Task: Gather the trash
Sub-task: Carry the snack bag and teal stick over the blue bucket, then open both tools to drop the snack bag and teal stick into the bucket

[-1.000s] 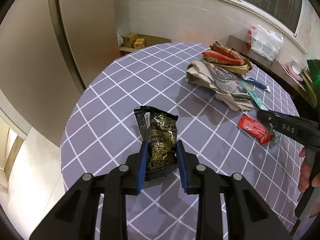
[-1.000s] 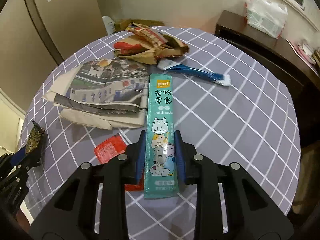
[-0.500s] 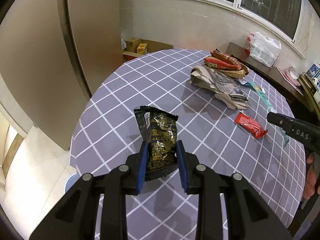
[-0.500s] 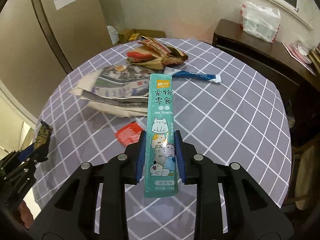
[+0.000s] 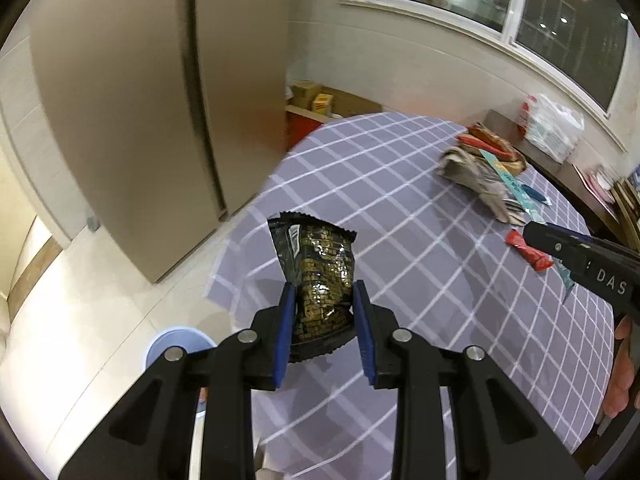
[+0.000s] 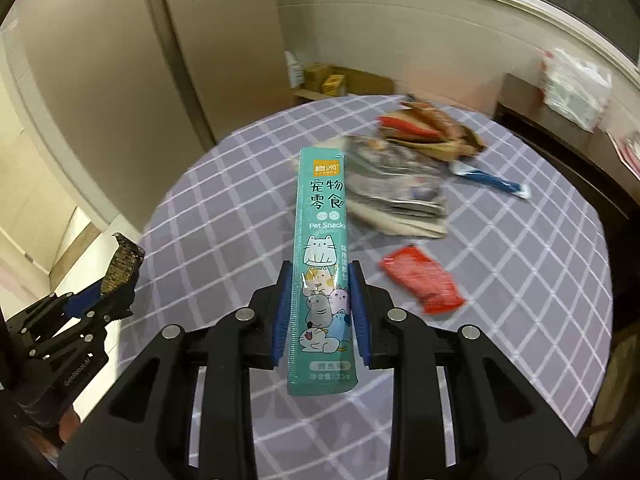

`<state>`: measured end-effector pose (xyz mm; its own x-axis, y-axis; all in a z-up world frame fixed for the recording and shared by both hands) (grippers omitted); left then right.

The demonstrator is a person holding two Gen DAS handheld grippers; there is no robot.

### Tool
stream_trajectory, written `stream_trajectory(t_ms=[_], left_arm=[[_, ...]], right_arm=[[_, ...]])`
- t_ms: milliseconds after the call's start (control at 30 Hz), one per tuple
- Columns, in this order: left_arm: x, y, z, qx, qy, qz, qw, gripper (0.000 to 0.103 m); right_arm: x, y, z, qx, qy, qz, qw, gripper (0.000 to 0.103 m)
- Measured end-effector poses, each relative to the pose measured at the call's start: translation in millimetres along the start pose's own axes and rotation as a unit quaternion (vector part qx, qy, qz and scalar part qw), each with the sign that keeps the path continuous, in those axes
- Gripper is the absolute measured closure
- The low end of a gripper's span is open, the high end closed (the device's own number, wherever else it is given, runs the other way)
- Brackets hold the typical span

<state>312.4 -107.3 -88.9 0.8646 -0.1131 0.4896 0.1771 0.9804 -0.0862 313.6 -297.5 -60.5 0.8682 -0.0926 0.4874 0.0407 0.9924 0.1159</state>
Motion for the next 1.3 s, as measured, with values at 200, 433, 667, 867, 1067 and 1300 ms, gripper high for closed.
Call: stream_trajectory(t_ms=[200, 433, 667, 867, 1067, 1300], left_arm=[[-13, 43, 14, 0.016, -0.007, 0.035, 0.9992, 0.075], [-31, 94, 26, 0.037, -0.008, 0.074, 0.9965, 0.075], [-52, 141, 32, 0.061, -0.001, 0.112, 0.9918, 0.075], [-68, 177, 31, 0.078, 0.011, 0.136, 0.9876, 0.075], [-76, 205, 20, 0.089, 0.029, 0.158, 0.9831, 0.075], [-72, 228, 0, 0.095, 0.045, 0.169, 0.9800, 0.074]], right_arm=[[-4, 59, -9, 0.026, 0.012, 0.040, 0.999, 0.076], [-13, 133, -20, 0.051, 0.027, 0.096, 0.994, 0.076], [-24, 193, -37, 0.070, 0.046, 0.139, 0.987, 0.076], [-32, 233, -54, 0.083, 0.063, 0.171, 0.980, 0.076], [-42, 265, -80, 0.084, 0.090, 0.196, 0.973, 0.076], [-49, 285, -112, 0.081, 0.127, 0.203, 0.967, 0.076]])
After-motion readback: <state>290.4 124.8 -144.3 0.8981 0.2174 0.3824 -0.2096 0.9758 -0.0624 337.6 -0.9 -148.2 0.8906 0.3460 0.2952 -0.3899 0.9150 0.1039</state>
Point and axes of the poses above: each gripper's, at about its wrist camera, not at the fingertips, and z roughly against the way its jaws point, y to its left, x to its top, the point moved 5 cm from there along -z, roughly the way its jaws point, and after that the axes turned 10 degrees about y, right-handed, at the moved point
